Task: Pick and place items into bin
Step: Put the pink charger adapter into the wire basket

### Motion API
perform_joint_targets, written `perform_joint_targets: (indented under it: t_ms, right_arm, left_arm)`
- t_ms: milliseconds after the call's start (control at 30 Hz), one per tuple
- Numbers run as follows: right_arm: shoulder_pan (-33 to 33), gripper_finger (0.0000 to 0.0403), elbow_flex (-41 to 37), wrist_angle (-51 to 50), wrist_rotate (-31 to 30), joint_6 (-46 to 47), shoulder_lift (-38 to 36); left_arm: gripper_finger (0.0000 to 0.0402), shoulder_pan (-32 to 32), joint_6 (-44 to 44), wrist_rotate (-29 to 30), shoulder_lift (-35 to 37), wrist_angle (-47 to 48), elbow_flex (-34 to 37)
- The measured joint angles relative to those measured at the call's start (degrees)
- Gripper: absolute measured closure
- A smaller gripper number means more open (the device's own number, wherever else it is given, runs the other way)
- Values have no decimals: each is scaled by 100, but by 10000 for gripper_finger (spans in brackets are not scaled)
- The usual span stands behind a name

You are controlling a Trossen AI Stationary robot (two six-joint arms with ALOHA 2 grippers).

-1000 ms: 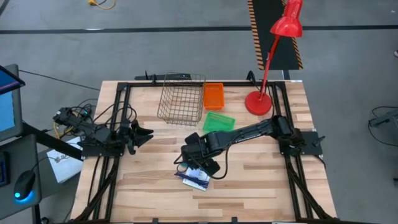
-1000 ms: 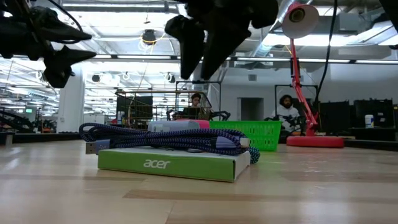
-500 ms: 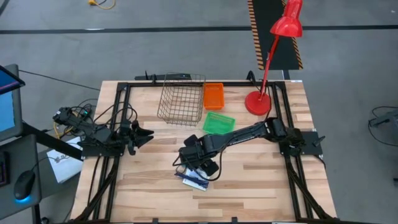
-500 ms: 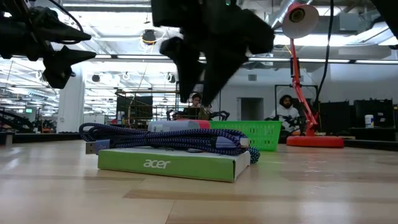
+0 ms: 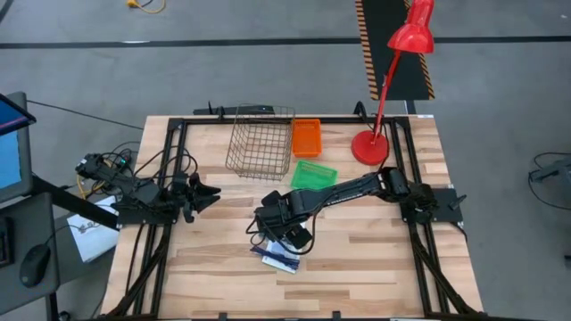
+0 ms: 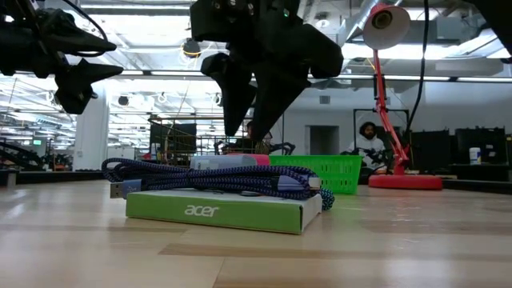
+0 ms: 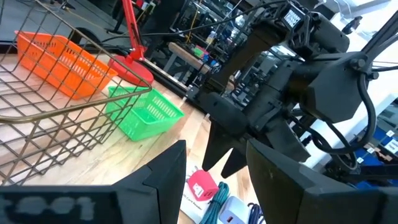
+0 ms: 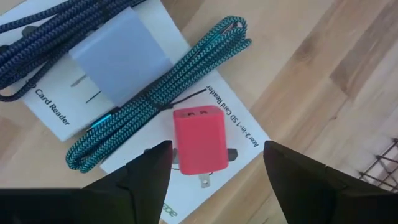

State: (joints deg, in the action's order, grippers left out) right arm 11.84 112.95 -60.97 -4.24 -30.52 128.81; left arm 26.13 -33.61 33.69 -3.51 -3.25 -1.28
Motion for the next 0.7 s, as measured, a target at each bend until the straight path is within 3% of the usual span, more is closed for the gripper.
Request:
perform_joint_targets:
  t_ms: [700]
  right_arm:
    - [-197, 154, 0, -29, 329, -441, 0]
  left_arm:
    - [244, 0, -2, 2, 0, -7, 0]
